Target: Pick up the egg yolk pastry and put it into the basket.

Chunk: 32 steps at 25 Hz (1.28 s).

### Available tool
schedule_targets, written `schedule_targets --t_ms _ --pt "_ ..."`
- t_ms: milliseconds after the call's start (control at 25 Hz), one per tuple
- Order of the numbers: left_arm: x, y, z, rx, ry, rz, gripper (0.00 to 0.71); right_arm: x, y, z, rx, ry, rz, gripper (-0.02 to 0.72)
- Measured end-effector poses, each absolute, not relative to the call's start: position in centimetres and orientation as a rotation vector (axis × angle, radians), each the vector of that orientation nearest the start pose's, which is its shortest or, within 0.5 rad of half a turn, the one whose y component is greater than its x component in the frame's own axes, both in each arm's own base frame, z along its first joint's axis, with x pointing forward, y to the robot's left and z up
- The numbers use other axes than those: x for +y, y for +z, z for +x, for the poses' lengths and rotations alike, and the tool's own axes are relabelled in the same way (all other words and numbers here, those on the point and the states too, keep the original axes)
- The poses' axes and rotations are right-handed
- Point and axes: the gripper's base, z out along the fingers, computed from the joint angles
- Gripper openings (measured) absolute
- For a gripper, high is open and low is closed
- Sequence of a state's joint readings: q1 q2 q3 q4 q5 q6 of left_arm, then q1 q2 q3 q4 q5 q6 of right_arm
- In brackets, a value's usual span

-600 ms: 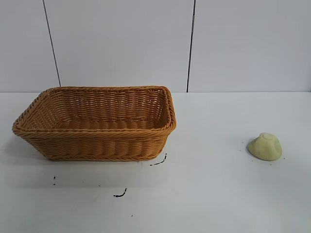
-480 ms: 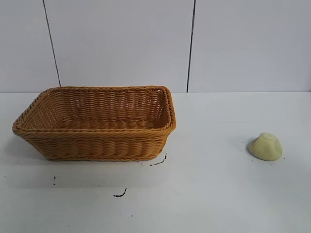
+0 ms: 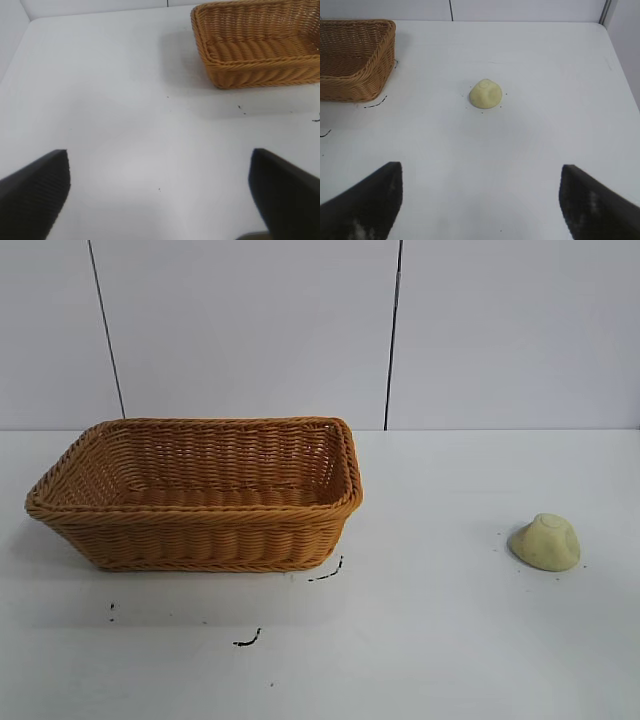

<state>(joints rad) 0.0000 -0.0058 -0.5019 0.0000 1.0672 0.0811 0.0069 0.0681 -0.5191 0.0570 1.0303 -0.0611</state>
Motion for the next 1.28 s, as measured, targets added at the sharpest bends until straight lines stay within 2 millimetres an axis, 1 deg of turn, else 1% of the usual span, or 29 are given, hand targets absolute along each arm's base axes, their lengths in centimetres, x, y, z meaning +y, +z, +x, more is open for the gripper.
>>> schedule_targets --t_ms 120,280,360,440,600,680,720,840,960,1000,1160,1240,1280 --pt "0.0 27.7 -0.6 2.042 0.051 0.083 0.697 0.5 30.2 2.3 2.134 0.04 -0.07 0.688" --pt "0.0 27.7 -0.6 2.042 0.051 0.083 0.697 0.5 33.1 6.2 2.248 0.044 -0.069 0.69" --pt "0.0 27.7 -0.6 2.042 0.051 0.083 0.697 0.5 34.3 8.8 2.307 0.046 -0.069 0.692" --pt "0.0 27.7 -0.6 2.042 0.051 0.083 0.697 0.5 35.1 11.4 2.363 0.048 -0.069 0.694" --pt "0.0 27.7 -0.6 2.042 0.051 0.083 0.697 0.6 35.5 17.3 2.48 0.054 -0.067 0.695" --pt "0.0 27.7 -0.6 2.042 0.051 0.083 0.697 0.6 34.9 20.5 2.551 0.057 -0.065 0.695" --pt "0.0 27.7 -0.6 2.042 0.051 0.083 0.697 0.6 34.7 21.8 2.571 0.059 -0.063 0.695" --pt "0.0 27.7 -0.6 2.042 0.051 0.083 0.697 0.6 33.4 25.9 2.648 0.062 -0.061 0.695" --pt "0.0 27.7 -0.6 2.042 0.051 0.083 0.697 0.7 31.3 29.7 2.727 0.066 -0.06 0.695" --pt "0.0 27.7 -0.6 2.042 0.051 0.083 0.697 0.7 30.8 30.7 2.741 0.066 -0.061 0.695" --pt "0.0 27.7 -0.6 2.042 0.051 0.083 0.697 0.7 27.8 34.9 2.819 0.068 -0.068 0.695" --pt "0.0 27.7 -0.6 2.042 0.051 0.083 0.697 0.7 26.1 36.6 2.853 0.067 -0.085 0.695" --pt "0.0 27.7 -0.6 2.042 0.051 0.083 0.697 0.7 25.6 37.3 2.861 0.067 -0.087 0.695"
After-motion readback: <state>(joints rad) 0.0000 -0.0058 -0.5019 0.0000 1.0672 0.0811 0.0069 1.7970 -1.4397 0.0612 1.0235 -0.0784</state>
